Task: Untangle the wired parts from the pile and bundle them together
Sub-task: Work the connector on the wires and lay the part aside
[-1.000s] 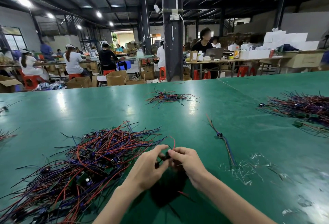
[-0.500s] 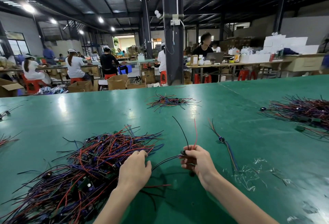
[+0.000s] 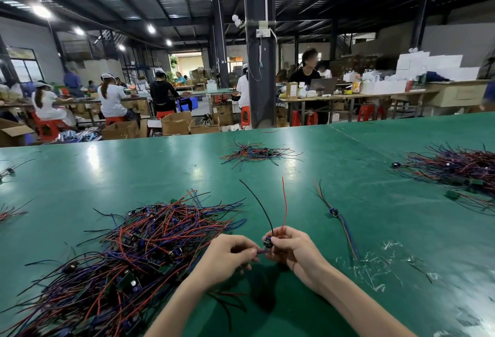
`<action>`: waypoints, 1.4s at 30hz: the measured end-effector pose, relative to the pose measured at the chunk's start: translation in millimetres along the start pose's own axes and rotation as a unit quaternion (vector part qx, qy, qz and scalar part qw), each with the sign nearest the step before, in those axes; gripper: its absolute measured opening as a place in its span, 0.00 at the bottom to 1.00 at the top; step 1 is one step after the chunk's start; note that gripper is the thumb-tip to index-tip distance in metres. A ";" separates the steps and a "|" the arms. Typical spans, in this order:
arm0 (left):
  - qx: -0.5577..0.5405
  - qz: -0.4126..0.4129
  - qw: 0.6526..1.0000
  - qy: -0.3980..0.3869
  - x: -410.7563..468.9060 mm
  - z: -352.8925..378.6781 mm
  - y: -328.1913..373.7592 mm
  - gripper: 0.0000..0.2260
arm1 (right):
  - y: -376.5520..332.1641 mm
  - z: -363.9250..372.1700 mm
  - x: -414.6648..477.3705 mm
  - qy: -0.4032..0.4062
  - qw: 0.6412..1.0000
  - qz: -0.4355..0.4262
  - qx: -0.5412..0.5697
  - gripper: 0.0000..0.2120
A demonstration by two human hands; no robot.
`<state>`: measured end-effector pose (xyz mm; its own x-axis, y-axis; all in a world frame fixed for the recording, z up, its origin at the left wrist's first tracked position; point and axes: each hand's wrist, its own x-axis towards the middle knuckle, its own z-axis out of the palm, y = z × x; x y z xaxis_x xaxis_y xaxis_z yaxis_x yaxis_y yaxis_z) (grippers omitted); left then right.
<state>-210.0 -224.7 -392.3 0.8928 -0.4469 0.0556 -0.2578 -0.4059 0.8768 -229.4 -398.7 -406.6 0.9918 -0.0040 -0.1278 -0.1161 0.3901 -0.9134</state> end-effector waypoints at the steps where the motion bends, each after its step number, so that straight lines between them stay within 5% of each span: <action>1: -0.025 -0.012 1.000 -0.009 -0.5 1.8 0.4 0.07 | -0.1 -0.5 -0.2 -0.003 1.000 -0.002 0.001 0.07; 7: -0.180 -0.090 0.980 -0.010 -0.3 7.4 1.9 0.03 | -1.3 -2.2 0.2 0.003 1.000 -0.004 0.017 0.05; 15: -0.247 -0.144 0.957 -0.044 -2.3 14.4 -1.8 0.05 | 1.8 -2.2 6.9 0.032 0.999 -0.007 0.038 0.04; 28: -0.169 -0.106 0.980 0.003 -4.8 21.2 -5.4 0.06 | 7.7 3.7 10.5 -0.013 0.996 -0.038 -0.085 0.06; 42: -0.218 -0.090 0.972 -0.004 -2.9 21.2 -5.5 0.10 | -1.9 -4.8 12.9 -0.089 0.994 0.035 -0.048 0.05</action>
<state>-219.0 -238.1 -407.4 0.9053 -0.4077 -0.1191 0.0845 -0.1018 0.9912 -216.6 -403.8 -408.4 0.9736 0.1875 -0.1302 -0.1822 0.2945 -0.9381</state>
